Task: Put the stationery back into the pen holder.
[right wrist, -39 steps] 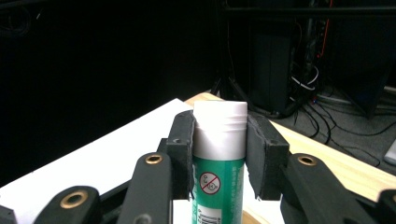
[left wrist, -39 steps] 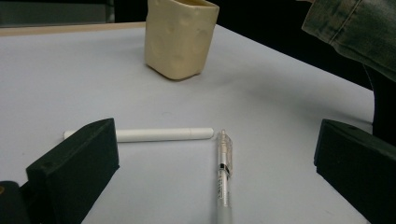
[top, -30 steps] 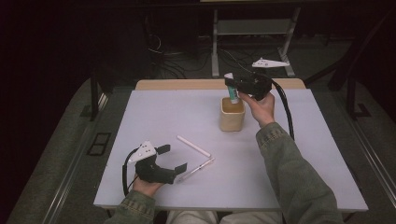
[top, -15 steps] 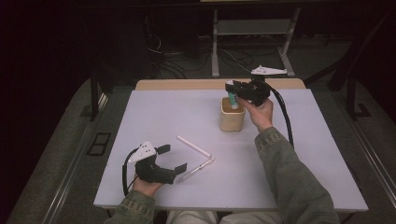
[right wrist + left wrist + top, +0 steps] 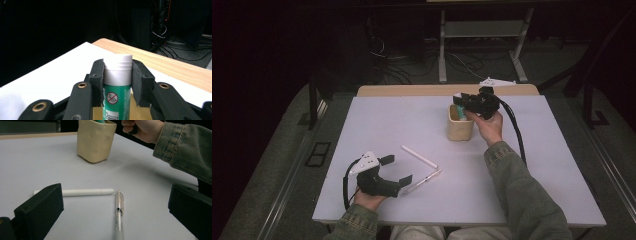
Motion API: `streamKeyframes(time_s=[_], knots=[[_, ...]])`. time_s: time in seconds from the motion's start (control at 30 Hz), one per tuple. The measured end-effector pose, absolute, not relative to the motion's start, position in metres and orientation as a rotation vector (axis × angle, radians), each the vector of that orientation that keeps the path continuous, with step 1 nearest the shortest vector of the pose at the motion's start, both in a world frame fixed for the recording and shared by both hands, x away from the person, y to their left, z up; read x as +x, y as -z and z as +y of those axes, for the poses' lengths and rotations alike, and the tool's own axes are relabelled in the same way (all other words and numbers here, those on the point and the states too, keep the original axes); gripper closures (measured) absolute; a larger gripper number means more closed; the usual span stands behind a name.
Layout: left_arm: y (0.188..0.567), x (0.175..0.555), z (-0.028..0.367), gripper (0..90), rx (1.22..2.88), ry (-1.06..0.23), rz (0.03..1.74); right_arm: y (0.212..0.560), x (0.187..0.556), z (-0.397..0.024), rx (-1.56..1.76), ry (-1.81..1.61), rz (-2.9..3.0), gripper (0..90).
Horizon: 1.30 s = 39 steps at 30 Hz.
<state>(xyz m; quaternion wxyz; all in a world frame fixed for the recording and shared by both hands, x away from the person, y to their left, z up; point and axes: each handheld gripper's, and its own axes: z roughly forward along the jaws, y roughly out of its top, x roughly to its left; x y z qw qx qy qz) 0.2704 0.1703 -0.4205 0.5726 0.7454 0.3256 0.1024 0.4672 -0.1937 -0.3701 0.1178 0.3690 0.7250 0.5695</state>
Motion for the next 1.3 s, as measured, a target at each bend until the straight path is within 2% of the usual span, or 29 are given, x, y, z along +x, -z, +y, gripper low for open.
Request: streamKeyframes(time_s=[0.43, 0.53, 0.97, 1.07, 1.2, 1.23, 1.3], knots=[[0.420, 0.270, 0.170, 0.0, 1.750, -0.242, 0.764, 0.377, 0.464, -0.192, 1.104, -1.612, 2.138, 61.8], [0.421, 0.270, 0.170, 0.0, 1.749, -0.241, 0.765, 0.373, 0.462, -0.191, 1.105, -1.620, 2.108, 46.9], [0.421, 0.270, 0.170, 0.0, 1.751, -0.241, 0.767, 0.347, 0.451, -0.192, 1.070, -1.597, 2.101, 31.2], [0.421, 0.270, 0.170, 0.0, 1.751, -0.240, 0.770, 0.339, 0.451, -0.193, 1.096, -1.593, 2.162, 23.6], [0.421, 0.270, 0.170, 0.0, 1.752, -0.241, 0.771, 0.333, 0.449, -0.191, 1.101, -1.577, 2.194, 19.4], [0.421, 0.270, 0.170, 0.0, 1.755, -0.242, 0.769, 0.329, 0.448, -0.189, 1.080, -1.560, 2.225, 14.2], [0.421, 0.270, 0.170, 0.0, 1.751, -0.240, 0.771, 0.324, 0.446, -0.186, 1.074, -1.531, 2.258, 11.7]])
